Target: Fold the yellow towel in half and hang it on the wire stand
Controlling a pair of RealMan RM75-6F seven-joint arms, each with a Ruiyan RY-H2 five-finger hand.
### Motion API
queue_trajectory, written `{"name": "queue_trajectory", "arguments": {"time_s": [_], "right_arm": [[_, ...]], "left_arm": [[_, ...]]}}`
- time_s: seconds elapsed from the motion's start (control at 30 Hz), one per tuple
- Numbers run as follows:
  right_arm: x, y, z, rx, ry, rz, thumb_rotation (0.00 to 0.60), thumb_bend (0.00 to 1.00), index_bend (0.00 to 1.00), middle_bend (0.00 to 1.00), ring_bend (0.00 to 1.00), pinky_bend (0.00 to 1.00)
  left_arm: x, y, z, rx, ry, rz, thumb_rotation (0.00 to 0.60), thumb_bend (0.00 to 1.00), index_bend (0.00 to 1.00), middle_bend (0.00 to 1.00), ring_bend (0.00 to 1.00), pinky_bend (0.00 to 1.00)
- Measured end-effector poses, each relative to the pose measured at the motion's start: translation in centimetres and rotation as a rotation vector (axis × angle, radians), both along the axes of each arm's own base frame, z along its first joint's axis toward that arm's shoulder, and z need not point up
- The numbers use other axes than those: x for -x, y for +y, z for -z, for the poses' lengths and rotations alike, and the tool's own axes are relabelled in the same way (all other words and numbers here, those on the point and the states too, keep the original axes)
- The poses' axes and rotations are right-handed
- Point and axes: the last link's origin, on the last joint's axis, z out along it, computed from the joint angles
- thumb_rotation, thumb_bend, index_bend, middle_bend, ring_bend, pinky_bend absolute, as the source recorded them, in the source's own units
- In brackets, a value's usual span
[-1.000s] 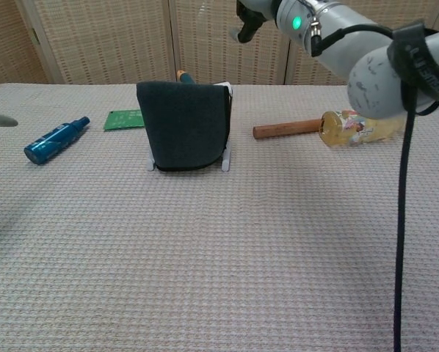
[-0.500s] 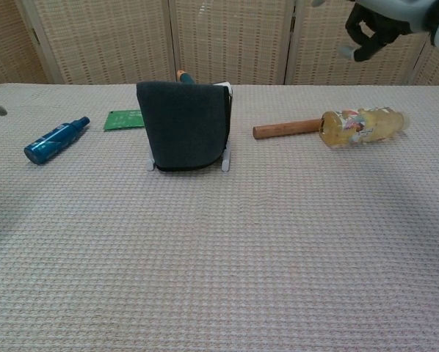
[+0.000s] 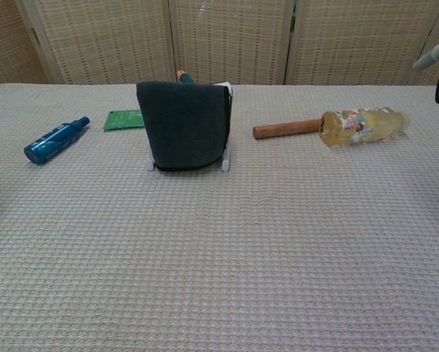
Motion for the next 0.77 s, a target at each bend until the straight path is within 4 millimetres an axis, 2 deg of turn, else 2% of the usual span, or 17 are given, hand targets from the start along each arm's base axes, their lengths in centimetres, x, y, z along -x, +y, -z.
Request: {"name": "queue_trajectory", "arguments": {"time_s": [0.3,0.6,0.77], "right_arm": [[3.6,5.2,-1.6,0.059,-0.029,0.089,0.6,0.45,0.19,0.32,0.28,0.33],[5.0,8.9,-2.6,0.086,-0.056,0.167,0.6,0.45,0.19,0.32,0.28,0.33],[5.5,10.2,-2.9,0.104,-0.068,0.199,0.6,0.45,0.19,0.32,0.28,0.33]], "left_arm": [[-0.6,-2.1,-0.1,-0.058,0.027,-0.021,0.6,0.36,0.16,0.39,0.3,0.39],[-0.9,-4.3,0.2,-0.098,0.044,-0.053,0.6,0.36,0.16,0.39,0.3,0.39],[-0.9,-5.0,0.4,-0.097,0.051,-0.06,0.6,0.36,0.16,0.39,0.3,0.38]]}}
